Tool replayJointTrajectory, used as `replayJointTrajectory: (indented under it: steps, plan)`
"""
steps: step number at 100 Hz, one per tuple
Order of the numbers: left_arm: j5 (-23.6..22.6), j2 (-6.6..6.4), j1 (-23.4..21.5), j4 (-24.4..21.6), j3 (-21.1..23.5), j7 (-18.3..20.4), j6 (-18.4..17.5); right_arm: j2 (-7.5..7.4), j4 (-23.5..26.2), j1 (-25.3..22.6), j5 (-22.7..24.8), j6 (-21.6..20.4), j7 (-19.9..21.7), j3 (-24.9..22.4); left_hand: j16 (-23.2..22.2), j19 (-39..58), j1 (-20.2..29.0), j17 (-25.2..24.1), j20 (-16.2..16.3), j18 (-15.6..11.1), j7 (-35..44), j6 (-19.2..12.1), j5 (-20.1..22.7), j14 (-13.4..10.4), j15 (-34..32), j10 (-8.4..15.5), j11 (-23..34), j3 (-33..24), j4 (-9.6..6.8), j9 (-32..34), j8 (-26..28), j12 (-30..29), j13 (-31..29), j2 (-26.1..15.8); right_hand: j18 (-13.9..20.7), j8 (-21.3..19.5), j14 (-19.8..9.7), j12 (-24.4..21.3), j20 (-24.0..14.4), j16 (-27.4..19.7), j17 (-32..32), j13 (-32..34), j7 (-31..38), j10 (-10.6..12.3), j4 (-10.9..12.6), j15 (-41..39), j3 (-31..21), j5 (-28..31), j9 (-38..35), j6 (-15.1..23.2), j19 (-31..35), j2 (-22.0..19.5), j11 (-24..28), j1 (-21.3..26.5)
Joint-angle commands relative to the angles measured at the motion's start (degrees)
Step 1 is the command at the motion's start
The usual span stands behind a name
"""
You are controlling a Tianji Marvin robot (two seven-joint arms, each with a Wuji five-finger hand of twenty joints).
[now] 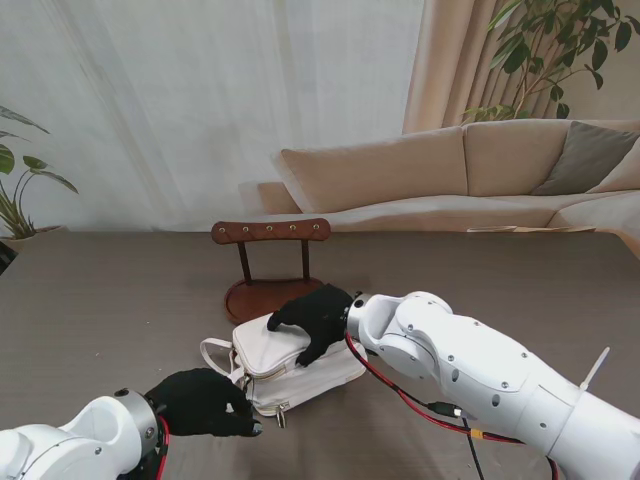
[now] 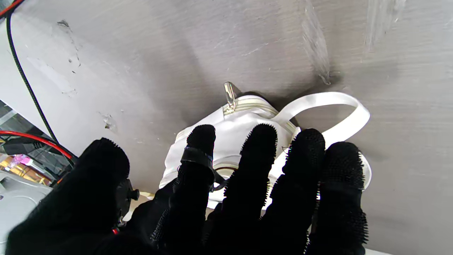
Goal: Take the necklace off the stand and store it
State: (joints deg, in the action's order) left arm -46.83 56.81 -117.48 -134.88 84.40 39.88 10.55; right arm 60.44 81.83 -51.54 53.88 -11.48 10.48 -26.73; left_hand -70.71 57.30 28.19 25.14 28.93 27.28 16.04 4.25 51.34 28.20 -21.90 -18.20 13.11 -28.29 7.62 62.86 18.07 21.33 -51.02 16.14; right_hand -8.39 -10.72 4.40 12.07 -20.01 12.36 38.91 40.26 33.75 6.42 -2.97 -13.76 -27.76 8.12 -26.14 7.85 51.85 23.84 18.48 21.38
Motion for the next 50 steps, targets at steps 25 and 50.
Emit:
replayJointTrajectory:
  steps: [25, 50]
  plan:
    - [-6.73, 1.75, -3.13, -0.18, 1.04, -8.38, -8.03, -0.90, -3.51, -1.58, 0.80, 0.01, 2.45, 1.56, -0.67, 1.92, 14.35, 0.58, -2.01, -0.38, 14.07, -4.59, 7.30, 1.07, 0.29, 0.89, -0.73, -2.92, 1.10, -0.56, -1.91, -1.29, -0.31, 4.14, -0.16, -5.51, 1.98, 3.06, 1.14, 0.91, -27.14, 2.24, 10.63, -2.17, 2.44, -0.99, -4.07, 13.19, -7.77, -2.01, 0.89, -5.07, 6.38, 1.45]
    - [-11.99, 2.47, -3.61, 1.30, 0.32, -13.93, -11.35, -0.90, -3.43, -1.66, 0.82, -0.12, 2.39, 1.58, 5.58, -5.77, 13.45, -9.05, -3.29, -3.18, 24.67, -4.38, 0.87, -0.02, 6.53, 2.55, -2.25, -12.06, 3.43, -11.94, 10.29, 0.00, 12.33, 19.43, -0.22, -5.50, 2.09, 3.05, 1.12, 0.94, -27.18, 2.24, 10.62, -2.11, 2.43, -0.91, -4.03, 13.17, -7.74, -1.94, 0.86, -4.92, 6.34, 1.36]
